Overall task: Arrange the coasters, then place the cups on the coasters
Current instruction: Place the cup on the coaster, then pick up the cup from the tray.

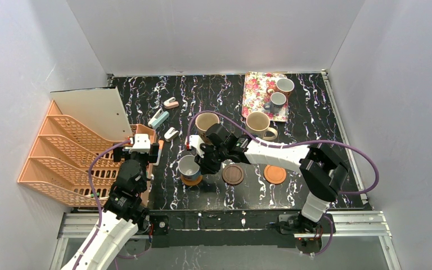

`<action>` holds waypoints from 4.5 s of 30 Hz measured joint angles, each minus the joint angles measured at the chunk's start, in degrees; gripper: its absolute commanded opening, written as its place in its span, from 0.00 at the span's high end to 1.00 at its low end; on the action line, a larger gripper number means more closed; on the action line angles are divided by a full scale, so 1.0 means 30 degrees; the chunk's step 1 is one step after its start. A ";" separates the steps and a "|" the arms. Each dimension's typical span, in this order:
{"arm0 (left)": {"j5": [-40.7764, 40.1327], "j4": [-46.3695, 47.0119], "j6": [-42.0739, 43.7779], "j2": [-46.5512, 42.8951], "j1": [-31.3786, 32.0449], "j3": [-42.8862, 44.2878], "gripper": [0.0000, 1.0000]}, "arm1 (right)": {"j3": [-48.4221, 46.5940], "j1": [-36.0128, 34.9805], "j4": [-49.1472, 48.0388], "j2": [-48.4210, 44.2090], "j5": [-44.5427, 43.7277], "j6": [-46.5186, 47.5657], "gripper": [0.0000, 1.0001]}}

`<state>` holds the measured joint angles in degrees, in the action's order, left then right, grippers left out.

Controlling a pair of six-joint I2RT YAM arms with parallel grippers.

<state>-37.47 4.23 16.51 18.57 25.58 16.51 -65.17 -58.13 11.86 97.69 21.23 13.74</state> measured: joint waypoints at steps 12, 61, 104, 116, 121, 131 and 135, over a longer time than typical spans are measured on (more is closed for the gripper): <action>0.0000 -0.0007 0.0000 0.0000 0.0000 0.0000 0.02 | -0.0117 0.0000 0.0087 0.0000 0.0124 0.0109 0.33; 0.0423 -0.0670 0.0415 0.0299 0.0000 0.0313 0.02 | -0.6419 1.4032 -0.2390 -0.6360 -1.4345 -0.5508 0.02; 0.2193 -0.1996 0.1341 -0.0015 0.0000 -0.0539 0.02 | -0.8196 1.5832 0.1931 0.4073 -1.1030 -1.0025 0.02; 0.2193 -0.2004 0.1341 -0.0022 0.0000 -0.0656 0.02 | -0.6870 1.5817 0.1566 0.3912 -1.0892 -0.9071 0.02; 0.2208 -0.2011 0.1341 -0.0066 0.0000 -0.0656 0.02 | -0.6433 1.5730 0.1486 0.3628 -1.1227 -0.8582 0.02; 0.2222 -0.2011 0.1341 -0.0168 0.0000 -0.0656 0.02 | -0.5799 1.5242 0.1013 0.3563 -1.2058 -0.7949 0.02; 0.2222 -0.2011 0.1341 -0.0168 0.0000 -0.0656 0.02 | -0.5603 1.5212 0.0750 0.3548 -1.2240 -0.7825 0.02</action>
<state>-30.81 -1.80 20.53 18.06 25.58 14.55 -81.97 -12.49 14.11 108.33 -15.49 -9.74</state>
